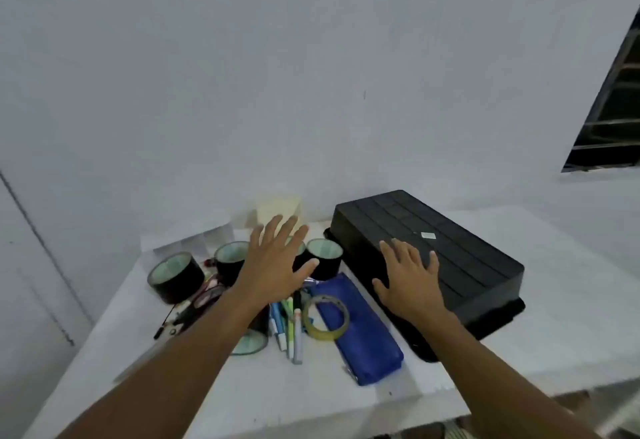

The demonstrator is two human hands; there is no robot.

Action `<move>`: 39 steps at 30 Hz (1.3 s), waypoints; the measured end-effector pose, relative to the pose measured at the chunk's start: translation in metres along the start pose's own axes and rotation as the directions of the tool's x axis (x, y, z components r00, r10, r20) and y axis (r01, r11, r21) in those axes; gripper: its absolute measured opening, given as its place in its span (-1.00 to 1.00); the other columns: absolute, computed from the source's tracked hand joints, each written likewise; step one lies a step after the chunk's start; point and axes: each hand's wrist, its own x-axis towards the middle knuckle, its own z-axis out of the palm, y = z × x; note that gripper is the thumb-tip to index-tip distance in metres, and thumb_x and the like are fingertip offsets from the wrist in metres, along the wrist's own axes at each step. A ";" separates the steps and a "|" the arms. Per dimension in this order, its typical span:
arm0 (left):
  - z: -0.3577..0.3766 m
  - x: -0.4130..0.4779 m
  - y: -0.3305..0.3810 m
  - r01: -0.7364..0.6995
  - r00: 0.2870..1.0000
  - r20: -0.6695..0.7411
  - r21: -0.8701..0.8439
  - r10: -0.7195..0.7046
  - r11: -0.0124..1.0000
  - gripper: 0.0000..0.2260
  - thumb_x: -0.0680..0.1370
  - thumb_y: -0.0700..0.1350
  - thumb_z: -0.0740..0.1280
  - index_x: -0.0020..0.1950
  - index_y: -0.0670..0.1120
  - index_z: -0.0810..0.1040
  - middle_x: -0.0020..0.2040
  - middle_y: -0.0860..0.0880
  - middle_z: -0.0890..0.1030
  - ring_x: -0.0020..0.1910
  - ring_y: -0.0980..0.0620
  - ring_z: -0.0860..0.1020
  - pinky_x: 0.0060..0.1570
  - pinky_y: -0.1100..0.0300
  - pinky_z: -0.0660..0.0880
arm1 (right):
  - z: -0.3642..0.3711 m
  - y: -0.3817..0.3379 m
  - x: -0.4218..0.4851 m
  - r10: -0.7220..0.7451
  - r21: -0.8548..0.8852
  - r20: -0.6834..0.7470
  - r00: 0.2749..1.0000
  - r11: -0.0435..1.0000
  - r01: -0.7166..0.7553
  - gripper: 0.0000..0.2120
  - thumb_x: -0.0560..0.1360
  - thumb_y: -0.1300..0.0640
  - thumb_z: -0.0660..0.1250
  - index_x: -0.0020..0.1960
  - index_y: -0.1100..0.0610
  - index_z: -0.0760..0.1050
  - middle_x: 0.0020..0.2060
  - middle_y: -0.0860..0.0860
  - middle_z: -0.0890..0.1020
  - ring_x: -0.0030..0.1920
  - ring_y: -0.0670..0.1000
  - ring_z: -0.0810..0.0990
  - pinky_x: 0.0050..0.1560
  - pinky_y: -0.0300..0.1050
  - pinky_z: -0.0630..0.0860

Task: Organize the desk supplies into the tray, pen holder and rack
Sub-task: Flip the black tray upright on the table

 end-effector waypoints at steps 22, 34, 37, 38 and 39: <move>0.105 0.112 0.193 0.533 0.825 0.491 -0.512 -0.280 0.674 -0.30 0.43 0.06 0.49 0.42 -0.21 0.29 0.31 -0.24 0.48 0.25 -0.25 0.46 0.13 0.00 0.45 | -0.013 0.251 -0.119 0.709 0.457 -0.034 0.704 0.638 -0.620 -0.08 0.44 -0.18 0.40 0.54 -0.02 -0.14 0.41 0.15 0.37 0.32 0.24 0.44 0.24 0.22 0.46; 0.025 0.127 0.183 0.115 0.901 0.011 -0.970 -0.434 0.215 -0.61 0.53 0.12 0.25 0.35 0.08 0.45 0.26 0.05 0.52 0.29 0.02 0.45 0.27 0.12 0.33 | -0.091 0.268 -0.072 0.751 0.869 -0.370 0.547 0.489 -0.082 -0.58 0.59 -0.15 0.18 0.41 -0.14 0.21 0.01 -0.12 0.62 0.06 0.00 0.58 0.18 -0.01 0.41; 0.022 0.140 0.172 0.041 0.915 0.045 -0.999 -0.402 -0.016 -0.47 0.49 0.23 0.27 0.46 0.24 0.28 0.44 0.02 0.40 0.38 0.08 0.39 0.31 0.06 0.31 | -0.101 0.277 -0.052 0.783 0.937 -0.333 0.525 0.336 0.094 -0.64 0.62 -0.09 0.16 0.39 -0.07 0.28 -0.15 -0.22 0.57 -0.05 -0.20 0.57 0.08 -0.23 0.44; 0.025 0.144 0.169 0.031 0.920 0.050 -0.998 -0.390 -0.055 -0.43 0.50 0.22 0.28 0.49 0.25 0.22 0.47 0.02 0.36 0.40 0.08 0.37 0.32 0.05 0.31 | -0.102 0.281 -0.044 0.793 0.952 -0.303 0.529 0.276 0.131 -0.66 0.62 -0.07 0.17 0.36 -0.03 0.33 -0.15 -0.20 0.58 -0.03 -0.20 0.57 0.07 -0.26 0.45; 0.028 0.147 0.167 0.027 0.926 0.047 -0.998 -0.375 -0.059 -0.41 0.53 0.19 0.29 0.52 0.22 0.17 0.48 0.02 0.34 0.41 0.08 0.36 0.34 0.05 0.31 | -0.102 0.286 -0.036 0.797 0.962 -0.271 0.540 0.221 0.157 -0.69 0.62 -0.06 0.18 0.32 0.01 0.39 -0.11 -0.18 0.60 0.01 -0.19 0.57 0.11 -0.23 0.48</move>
